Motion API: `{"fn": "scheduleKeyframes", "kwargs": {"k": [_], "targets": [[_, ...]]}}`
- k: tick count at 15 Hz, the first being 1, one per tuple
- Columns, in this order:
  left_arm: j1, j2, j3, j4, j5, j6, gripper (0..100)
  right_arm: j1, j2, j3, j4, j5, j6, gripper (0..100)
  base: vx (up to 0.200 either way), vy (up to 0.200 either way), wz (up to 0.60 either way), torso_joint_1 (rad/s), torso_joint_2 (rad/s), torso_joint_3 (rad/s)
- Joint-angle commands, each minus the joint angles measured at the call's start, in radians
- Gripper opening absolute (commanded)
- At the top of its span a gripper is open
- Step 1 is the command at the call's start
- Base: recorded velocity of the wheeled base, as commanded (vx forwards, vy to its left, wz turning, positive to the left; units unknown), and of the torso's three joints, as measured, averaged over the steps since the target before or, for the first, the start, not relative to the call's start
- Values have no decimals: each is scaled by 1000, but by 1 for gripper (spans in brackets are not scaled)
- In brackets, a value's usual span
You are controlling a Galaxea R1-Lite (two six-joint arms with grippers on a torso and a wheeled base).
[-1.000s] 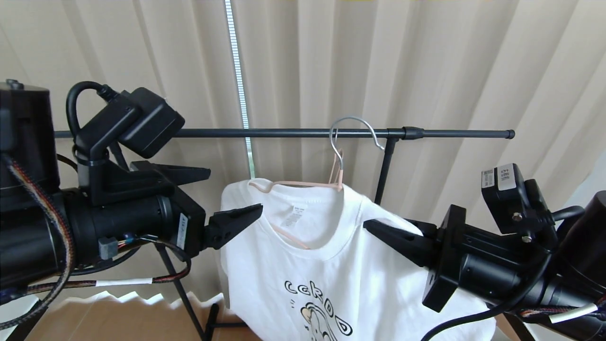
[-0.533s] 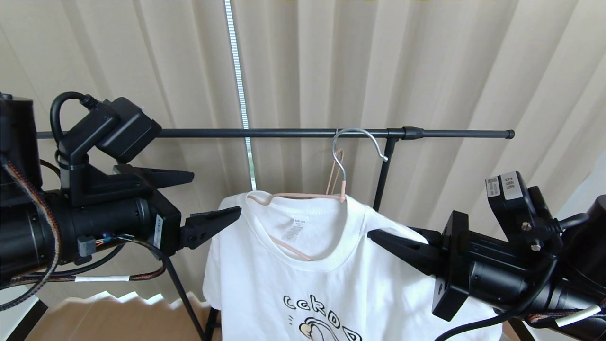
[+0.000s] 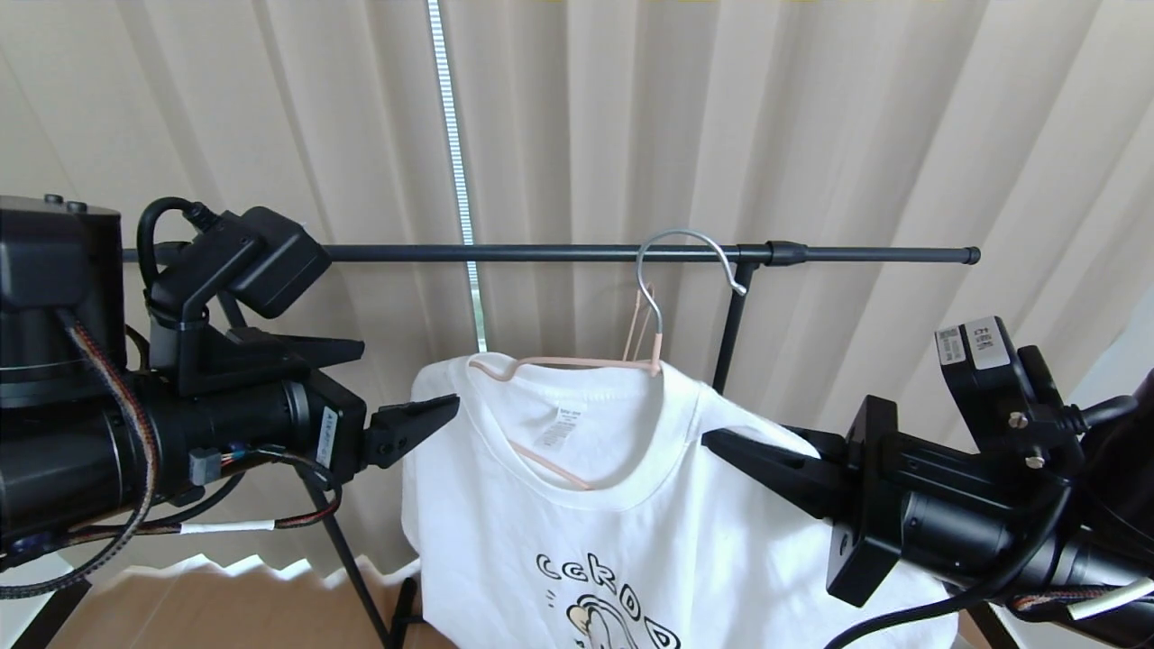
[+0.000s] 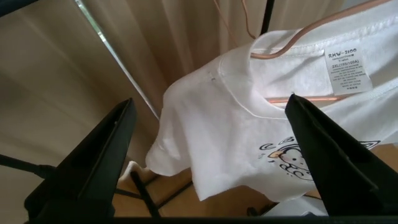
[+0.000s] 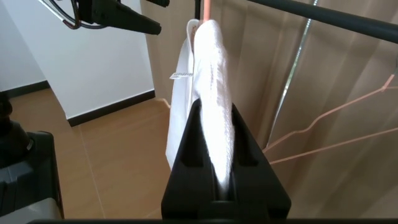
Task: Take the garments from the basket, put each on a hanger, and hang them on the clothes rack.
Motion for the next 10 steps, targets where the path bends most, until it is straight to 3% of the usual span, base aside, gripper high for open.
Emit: {"fn": "scheduleKeyframes", "kwargs": {"k": [1, 5, 10], "targets": [[-1, 6, 0, 0, 0, -1, 100, 0, -1, 3, 0, 2, 0, 0, 0, 0, 0, 0, 0, 0], [-24, 35, 2, 3, 14, -28, 100, 2, 5, -8, 0, -1, 6, 0, 0, 0, 0, 0, 0, 0], [-159, 173, -71, 1, 250, -146, 100, 2, 7, -14, 1, -6, 5, 0, 0, 0, 0, 0, 0, 0]]}}
